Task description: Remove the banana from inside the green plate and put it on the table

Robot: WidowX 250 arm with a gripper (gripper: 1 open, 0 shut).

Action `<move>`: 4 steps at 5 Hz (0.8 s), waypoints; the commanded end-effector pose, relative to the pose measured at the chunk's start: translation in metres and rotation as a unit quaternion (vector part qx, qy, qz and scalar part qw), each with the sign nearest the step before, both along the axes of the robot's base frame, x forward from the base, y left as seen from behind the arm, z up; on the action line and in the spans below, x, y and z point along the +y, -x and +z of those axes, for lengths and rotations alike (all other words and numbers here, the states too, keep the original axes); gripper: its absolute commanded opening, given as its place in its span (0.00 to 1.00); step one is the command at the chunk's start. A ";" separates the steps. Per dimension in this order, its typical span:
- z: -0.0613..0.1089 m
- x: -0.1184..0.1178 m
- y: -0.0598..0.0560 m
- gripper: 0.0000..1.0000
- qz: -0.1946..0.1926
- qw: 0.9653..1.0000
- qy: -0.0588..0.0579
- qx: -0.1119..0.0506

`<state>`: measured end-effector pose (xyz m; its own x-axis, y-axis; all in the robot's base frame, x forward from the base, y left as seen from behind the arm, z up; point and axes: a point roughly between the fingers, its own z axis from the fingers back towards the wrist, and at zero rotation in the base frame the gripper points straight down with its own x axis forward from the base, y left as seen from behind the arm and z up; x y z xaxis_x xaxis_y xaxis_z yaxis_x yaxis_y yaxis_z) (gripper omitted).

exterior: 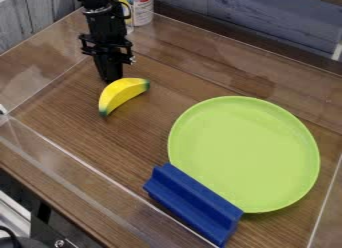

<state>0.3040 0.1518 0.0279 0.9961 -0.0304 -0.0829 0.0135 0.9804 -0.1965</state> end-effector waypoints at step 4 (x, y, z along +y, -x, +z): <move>0.013 0.002 -0.014 0.00 -0.010 0.999 -0.016 -0.027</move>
<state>0.3066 0.1491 0.0237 0.9953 -0.0437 -0.0864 0.0258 0.9797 -0.1988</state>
